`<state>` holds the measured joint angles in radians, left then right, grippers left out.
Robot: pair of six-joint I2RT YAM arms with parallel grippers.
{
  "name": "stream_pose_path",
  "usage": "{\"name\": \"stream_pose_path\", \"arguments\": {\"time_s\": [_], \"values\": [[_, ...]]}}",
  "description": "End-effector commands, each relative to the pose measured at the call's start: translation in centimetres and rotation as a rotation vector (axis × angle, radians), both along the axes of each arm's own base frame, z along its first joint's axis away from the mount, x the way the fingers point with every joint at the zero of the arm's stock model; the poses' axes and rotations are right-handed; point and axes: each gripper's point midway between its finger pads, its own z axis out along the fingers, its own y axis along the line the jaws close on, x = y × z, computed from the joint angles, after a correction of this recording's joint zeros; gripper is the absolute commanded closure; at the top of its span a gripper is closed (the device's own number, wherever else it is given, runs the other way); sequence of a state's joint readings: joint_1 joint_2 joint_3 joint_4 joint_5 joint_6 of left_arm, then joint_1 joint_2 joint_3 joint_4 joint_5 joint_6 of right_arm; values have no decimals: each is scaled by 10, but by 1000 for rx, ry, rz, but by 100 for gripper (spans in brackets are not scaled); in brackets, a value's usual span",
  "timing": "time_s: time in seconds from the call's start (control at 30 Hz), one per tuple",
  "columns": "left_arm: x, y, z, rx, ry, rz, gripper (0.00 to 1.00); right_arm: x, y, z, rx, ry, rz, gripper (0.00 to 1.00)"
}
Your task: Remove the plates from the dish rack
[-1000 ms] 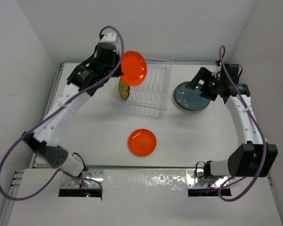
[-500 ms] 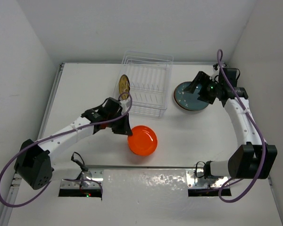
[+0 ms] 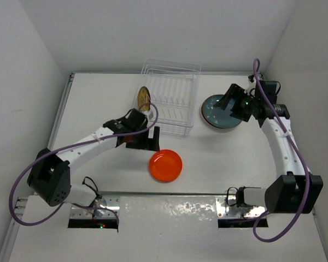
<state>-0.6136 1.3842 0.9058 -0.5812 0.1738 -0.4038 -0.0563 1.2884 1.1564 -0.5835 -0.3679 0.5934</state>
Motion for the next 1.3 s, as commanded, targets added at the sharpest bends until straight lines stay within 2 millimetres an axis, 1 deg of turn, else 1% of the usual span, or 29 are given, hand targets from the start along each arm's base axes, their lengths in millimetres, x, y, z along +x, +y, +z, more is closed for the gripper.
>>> {"name": "stream_pose_path", "arguments": {"time_s": [0.0,0.03,0.07,0.1,0.13,0.17,0.2,0.23,0.27,0.3,0.33,0.4,0.43,0.5,0.53,0.57,0.63,0.7,0.73,0.77,0.8,0.87,0.9,0.97,1.0,1.03,1.17,1.2,1.27], "values": [[52,10,67,77,-238,88,0,0,0,15,-28,-53,17,1],[70,10,99,74,-317,126,0,0,0,15,-29,-52,16,1],[85,32,111,173,-376,228,0,0,0,12,-28,-44,16,1],[98,43,123,214,-421,296,0,1,0,11,-27,-50,17,1],[120,57,144,266,-492,394,0,1,0,9,-22,-44,17,1],[136,73,150,285,-502,465,0,1,0,5,-22,-36,15,1],[151,79,153,301,-514,494,0,2,0,2,-20,-29,14,1],[171,83,176,302,-565,529,0,2,1,0,-22,-26,18,1],[193,88,157,375,-538,515,0,2,0,-5,-24,-12,14,1],[209,86,156,393,-549,510,2,2,0,-7,-28,-11,18,1],[234,84,151,417,-553,511,8,2,-1,-9,-31,-6,19,1],[258,83,144,446,-557,491,15,1,-1,-13,-37,3,25,1],[278,81,140,449,-552,490,17,0,-1,-14,-39,4,29,1],[293,80,141,450,-556,485,19,-2,-1,-15,-45,8,34,1],[299,78,126,455,-537,462,22,-2,-1,-16,-46,9,35,1],[306,78,124,459,-552,442,24,-3,-1,-17,-49,12,36,1],[314,84,109,473,-530,424,31,-6,0,-16,-45,14,43,1],[318,91,100,478,-509,425,40,-9,2,-16,-34,11,41,1],[321,94,91,472,-486,420,48,-9,3,-14,-30,-3,42,1],[320,95,88,466,-477,417,52,-10,3,-14,-32,-4,46,1],[318,95,86,463,-470,413,63,-11,3,-15,-35,3,47,1],[316,90,85,435,-467,393,71,-10,1,-13,-45,2,51,1],[312,89,88,427,-468,388,81,-11,1,-12,-48,6,51,1],[310,89,93,422,-477,386,87,-8,0,-9,-55,-2,47,1],[307,87,103,414,-491,381,94,-7,0,-9,-55,-1,45,1],[304,87,108,417,-496,383,98,-6,0,-7,-53,-3,43,1],[295,89,147,421,-564,410,100,-2,-2,-6,-52,-1,27,1],[292,91,164,425,-596,427,100,-2,-2,-6,-51,-2,24,1],[287,96,185,435,-628,454,100,-2,-3,-8,-53,4,20,1]]}}
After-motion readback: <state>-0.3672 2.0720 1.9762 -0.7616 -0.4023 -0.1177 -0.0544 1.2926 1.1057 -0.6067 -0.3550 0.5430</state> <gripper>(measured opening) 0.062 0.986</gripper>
